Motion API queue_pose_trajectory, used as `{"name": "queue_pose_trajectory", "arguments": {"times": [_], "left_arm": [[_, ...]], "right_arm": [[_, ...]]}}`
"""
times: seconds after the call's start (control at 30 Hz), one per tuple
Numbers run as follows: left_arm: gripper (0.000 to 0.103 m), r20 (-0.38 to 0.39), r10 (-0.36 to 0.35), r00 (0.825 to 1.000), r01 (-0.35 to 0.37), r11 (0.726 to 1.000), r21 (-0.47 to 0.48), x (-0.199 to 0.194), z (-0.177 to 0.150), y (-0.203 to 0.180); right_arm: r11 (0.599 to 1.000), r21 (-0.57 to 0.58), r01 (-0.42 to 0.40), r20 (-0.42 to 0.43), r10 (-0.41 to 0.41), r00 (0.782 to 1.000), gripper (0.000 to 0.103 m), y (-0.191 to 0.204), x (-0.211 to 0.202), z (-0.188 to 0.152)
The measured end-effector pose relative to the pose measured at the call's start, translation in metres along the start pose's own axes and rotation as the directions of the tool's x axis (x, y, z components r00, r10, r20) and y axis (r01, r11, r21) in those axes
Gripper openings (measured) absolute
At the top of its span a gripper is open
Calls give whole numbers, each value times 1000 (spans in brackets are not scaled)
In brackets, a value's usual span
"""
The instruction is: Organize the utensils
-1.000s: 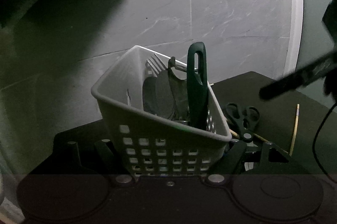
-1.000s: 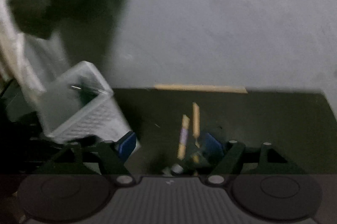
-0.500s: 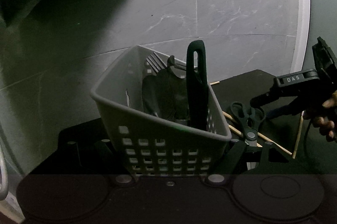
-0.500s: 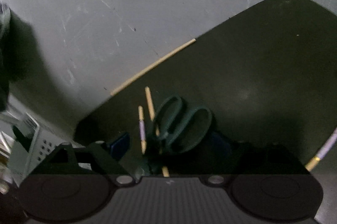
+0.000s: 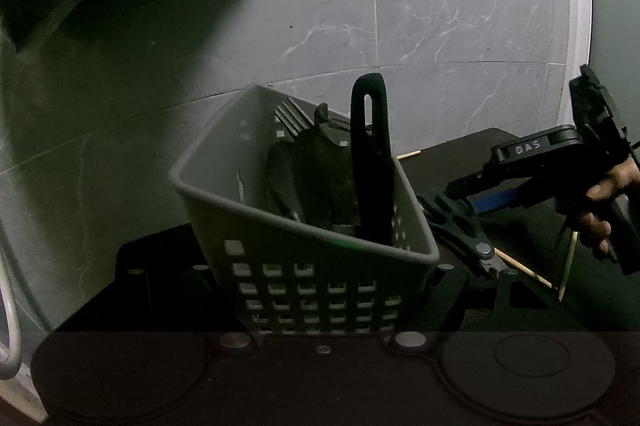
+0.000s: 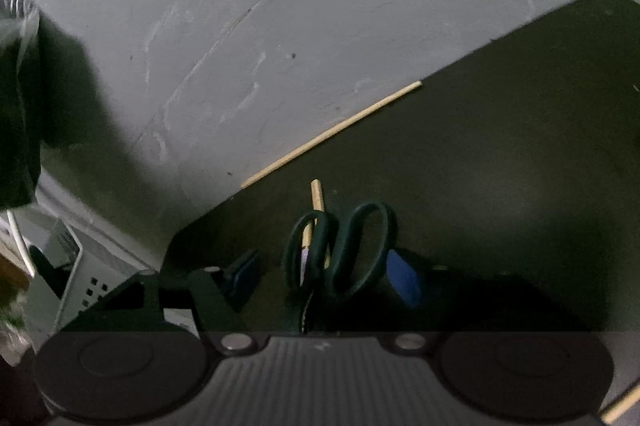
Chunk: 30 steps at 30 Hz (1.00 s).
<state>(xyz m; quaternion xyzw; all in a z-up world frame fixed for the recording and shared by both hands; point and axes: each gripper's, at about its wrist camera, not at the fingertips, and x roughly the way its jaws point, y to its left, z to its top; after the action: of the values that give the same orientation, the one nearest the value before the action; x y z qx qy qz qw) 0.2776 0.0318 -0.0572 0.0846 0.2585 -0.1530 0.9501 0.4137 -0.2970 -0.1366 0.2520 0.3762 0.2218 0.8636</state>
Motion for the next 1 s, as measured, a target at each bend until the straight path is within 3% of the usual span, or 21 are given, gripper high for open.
{"name": "queue_pose_trajectory", "arguments": {"times": [0.1, 0.27, 0.53, 0.73, 0.77, 1.0], "left_arm": [[78, 1, 0, 1000, 0, 1000, 0, 0, 0, 0], [77, 1, 1, 1000, -1, 1000, -1, 0, 0, 0], [78, 6, -6, 1000, 6, 1000, -4, 0, 0, 2], [78, 10, -14, 1000, 14, 1000, -9, 0, -1, 3], [78, 11, -16, 1000, 16, 1000, -8, 0, -1, 3], [78, 17, -29, 999, 29, 1000, -11, 1, -3, 6]], "right_arm": [[995, -95, 41, -30, -44, 999, 69, 15, 10, 3], [957, -265, 119, -77, -144, 987, 41, 41, 25, 5], [948, -291, 130, -103, -166, 981, 37, 56, 35, 6], [899, -409, 159, -51, -197, 979, 27, 83, 27, 0], [887, -431, 164, -40, -200, 979, 12, 88, 26, -1], [814, -566, 132, -98, -226, 969, 7, 116, 32, -23]]}}
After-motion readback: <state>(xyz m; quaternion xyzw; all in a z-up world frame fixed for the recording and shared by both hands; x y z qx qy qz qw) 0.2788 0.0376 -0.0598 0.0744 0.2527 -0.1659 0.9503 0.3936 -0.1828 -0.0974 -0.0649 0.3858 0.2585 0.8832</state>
